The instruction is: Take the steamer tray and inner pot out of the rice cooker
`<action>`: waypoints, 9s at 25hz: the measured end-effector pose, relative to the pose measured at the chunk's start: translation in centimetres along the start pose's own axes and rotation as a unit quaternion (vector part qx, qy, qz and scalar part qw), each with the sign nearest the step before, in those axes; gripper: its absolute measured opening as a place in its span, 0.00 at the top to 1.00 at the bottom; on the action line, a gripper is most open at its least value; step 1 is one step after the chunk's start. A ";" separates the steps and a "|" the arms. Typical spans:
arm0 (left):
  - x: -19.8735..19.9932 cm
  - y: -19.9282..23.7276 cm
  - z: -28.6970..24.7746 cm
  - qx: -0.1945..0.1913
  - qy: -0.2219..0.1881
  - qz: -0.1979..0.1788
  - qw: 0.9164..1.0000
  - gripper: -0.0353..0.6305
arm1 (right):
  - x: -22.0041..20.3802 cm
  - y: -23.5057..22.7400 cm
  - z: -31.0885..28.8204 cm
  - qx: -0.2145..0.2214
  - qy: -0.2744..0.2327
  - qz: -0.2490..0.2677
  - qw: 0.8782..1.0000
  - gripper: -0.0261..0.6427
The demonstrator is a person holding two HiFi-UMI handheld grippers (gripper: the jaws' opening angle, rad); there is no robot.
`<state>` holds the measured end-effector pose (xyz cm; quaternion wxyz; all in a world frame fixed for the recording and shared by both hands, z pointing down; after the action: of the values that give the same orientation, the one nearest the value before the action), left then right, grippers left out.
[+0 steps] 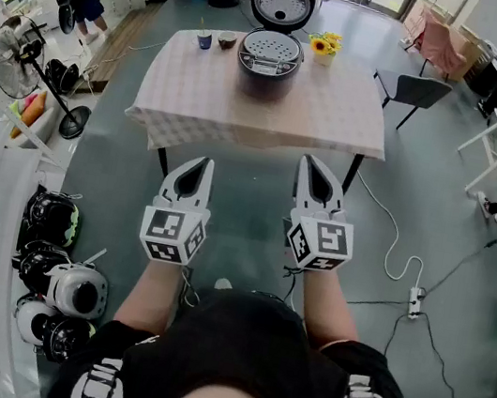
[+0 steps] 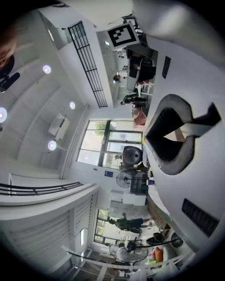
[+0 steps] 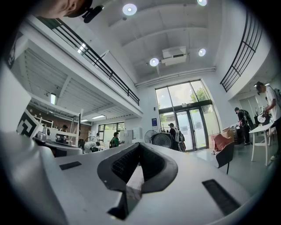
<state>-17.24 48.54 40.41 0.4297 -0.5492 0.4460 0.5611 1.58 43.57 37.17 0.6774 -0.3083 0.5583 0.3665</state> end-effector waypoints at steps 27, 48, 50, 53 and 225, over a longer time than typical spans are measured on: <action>0.3 5.3 -3.6 -0.021 -0.012 0.003 1.000 0.94 | -2.4 0.0 -3.9 -0.045 0.018 0.007 0.999 0.96; 0.1 10.6 -20.7 0.008 -0.012 -0.013 1.000 0.94 | -6.6 -10.3 -19.7 -0.033 0.005 -0.014 0.999 0.96; 0.7 11.1 -24.2 0.014 -0.012 -0.015 1.000 0.94 | -6.7 -12.5 -22.8 -0.026 0.008 -0.018 0.999 0.96; 1.4 11.8 -29.9 0.023 -0.005 -0.020 1.000 0.94 | -6.7 -16.1 -28.0 -0.014 0.014 -0.026 0.999 0.96; -3.2 25.9 -70.6 -0.092 0.216 -0.125 0.964 0.80 | -17.7 -32.7 -61.4 -0.108 0.264 0.111 0.952 0.87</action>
<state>-25.83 -26.13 44.45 0.3375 -0.7457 0.4026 0.4097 -5.41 -27.59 43.39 0.4232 -0.4022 0.7049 0.4028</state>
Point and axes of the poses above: the fingertips, and each gripper's own axes: z backward along the fingers, y to its left, x out of its top, the point moved 2 cm from there along z, backward along the fingers, and after that the axes turned 2 degrees about -y, right-handed, at the moved point
